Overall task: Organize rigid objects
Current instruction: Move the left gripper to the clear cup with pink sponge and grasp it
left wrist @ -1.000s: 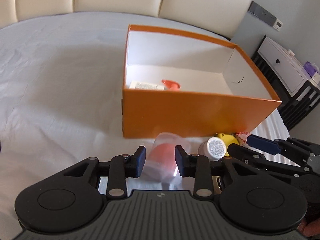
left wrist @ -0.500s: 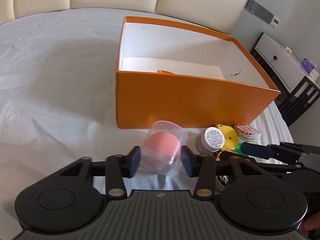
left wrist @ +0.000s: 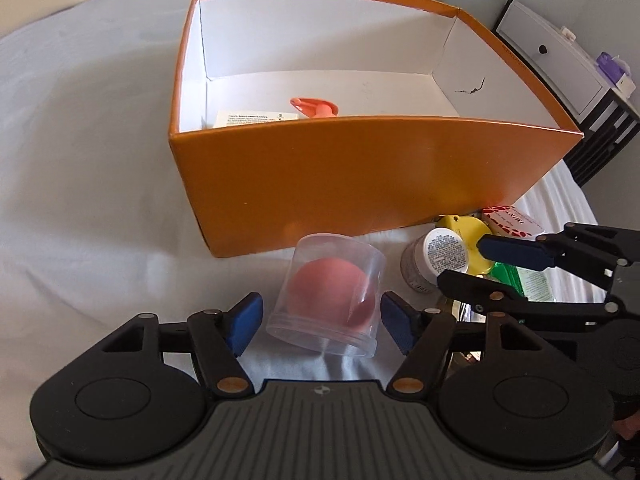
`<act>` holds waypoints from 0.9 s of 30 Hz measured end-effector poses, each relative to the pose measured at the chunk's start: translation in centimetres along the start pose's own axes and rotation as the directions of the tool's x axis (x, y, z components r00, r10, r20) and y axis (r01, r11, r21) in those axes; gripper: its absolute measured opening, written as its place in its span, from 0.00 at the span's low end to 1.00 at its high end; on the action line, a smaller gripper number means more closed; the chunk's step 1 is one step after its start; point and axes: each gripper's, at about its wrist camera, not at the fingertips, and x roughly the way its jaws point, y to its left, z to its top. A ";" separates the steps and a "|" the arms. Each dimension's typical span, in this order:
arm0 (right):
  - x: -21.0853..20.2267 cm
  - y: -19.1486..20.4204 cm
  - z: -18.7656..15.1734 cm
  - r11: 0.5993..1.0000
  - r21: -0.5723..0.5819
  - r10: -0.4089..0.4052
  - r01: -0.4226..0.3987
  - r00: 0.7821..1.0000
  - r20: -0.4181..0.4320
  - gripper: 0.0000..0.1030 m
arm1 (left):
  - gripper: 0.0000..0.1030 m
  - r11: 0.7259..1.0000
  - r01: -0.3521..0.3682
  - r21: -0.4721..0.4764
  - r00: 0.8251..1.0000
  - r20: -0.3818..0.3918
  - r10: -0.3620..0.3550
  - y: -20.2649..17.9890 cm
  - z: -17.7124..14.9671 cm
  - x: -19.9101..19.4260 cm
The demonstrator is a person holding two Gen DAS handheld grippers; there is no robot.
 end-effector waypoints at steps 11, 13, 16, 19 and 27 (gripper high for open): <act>1.5 -0.6 0.7 0.997 0.049 0.063 -0.062 0.997 -0.032 0.42 | 0.73 0.989 0.098 -0.108 0.995 0.000 -0.098 1.8 0.4 1.0; 1.6 -0.2 0.8 0.998 0.033 0.060 -0.059 0.998 -0.033 0.44 | 0.73 0.991 0.091 -0.097 0.996 0.002 -0.091 1.6 0.4 0.9; 2.1 0.2 0.9 0.999 0.021 0.043 -0.042 0.998 -0.045 0.44 | 0.72 0.992 0.090 -0.092 0.996 0.000 -0.091 1.5 0.6 1.1; 2.5 0.5 1.1 0.999 0.013 0.033 -0.032 0.999 -0.043 0.43 | 0.72 0.988 0.102 -0.117 0.995 0.004 -0.103 1.7 0.6 1.4; 3.3 0.8 1.3 0.999 0.009 0.034 -0.033 0.997 -0.063 0.39 | 0.67 0.986 0.111 -0.121 0.994 -0.007 -0.113 1.4 0.6 2.3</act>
